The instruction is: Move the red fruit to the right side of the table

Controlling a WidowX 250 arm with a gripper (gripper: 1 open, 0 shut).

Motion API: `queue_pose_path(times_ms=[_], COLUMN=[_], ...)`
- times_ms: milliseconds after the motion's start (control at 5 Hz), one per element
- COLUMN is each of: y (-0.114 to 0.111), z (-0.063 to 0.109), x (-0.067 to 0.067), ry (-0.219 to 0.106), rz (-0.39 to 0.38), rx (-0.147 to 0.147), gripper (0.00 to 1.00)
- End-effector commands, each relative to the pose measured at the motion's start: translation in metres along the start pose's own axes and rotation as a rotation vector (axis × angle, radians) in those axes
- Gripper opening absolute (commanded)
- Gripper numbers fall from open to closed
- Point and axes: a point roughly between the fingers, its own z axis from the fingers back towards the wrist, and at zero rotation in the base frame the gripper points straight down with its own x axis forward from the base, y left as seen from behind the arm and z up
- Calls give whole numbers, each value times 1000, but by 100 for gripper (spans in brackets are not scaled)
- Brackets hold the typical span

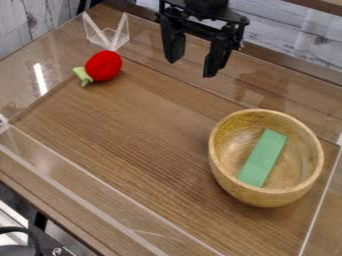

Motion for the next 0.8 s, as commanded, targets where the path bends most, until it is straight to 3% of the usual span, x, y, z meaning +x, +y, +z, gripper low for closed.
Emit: queue_pose_path(times_ms=[0,200,600], y=[10,22,103], z=[5,-12,-16], x=[-3,-6,-3], ry=[25,41,-22], rz=[-45,-13,152], rx=[2,-1,7], gripper=[100,100,100])
